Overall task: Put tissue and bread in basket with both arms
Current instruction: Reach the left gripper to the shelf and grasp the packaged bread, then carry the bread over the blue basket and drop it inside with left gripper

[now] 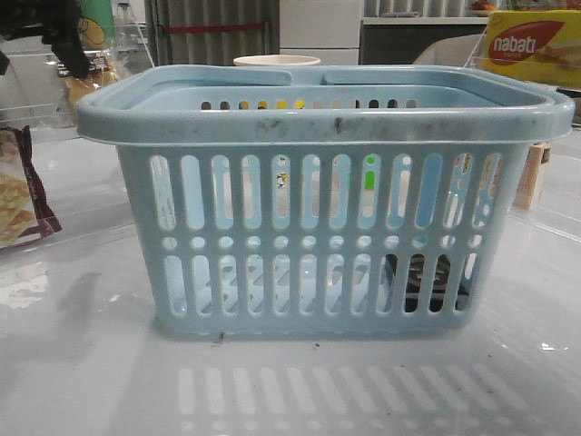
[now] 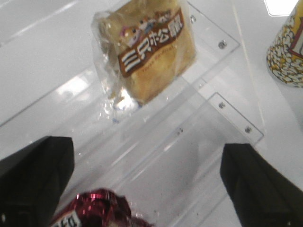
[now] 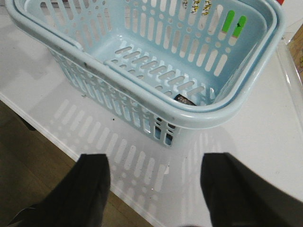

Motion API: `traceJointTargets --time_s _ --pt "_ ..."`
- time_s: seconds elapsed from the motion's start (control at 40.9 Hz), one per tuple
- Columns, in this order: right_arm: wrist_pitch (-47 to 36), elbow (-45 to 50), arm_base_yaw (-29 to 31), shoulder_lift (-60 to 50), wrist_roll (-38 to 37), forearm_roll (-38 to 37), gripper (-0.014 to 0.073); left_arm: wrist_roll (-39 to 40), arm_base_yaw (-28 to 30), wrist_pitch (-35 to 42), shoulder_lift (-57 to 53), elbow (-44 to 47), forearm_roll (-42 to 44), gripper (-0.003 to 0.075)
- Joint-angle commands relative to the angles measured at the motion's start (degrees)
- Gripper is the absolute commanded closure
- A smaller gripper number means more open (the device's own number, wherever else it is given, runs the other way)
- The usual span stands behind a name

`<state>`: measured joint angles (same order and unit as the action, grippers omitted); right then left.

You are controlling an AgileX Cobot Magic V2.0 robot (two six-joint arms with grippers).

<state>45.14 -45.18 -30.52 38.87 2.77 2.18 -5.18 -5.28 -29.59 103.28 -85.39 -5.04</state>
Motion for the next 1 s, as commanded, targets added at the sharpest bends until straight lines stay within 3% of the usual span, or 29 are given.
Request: traceJointTargets --time_s 0.0,0.269,0.636,0.905,0.979 --pt "-3.5 -1.5 0.1 -0.1 0.6 -0.6 0.0076 0.1 0.2 5.1 0.9 -6.1 -0.7 0.0045" --pt "-3.5 -1.5 0.1 -0.1 0.6 -0.6 0.0076 0.1 0.7 11.0 8.9 -12.2 -0.7 0.0069" --pt "-3.5 -1.5 0.1 -0.1 0.6 -0.6 0.0076 0.1 0.7 16.4 10.0 -12.7 -0.5 0.0441" --pt "-3.4 -1.5 0.1 -0.1 0.6 -0.6 0.0076 0.1 0.7 8.4 4.8 -13.0 -1.0 0.063" --pt "-3.4 -1.5 0.1 -0.1 0.6 -0.6 0.0076 0.1 0.7 4.7 1.8 -13.0 -1.2 0.063"
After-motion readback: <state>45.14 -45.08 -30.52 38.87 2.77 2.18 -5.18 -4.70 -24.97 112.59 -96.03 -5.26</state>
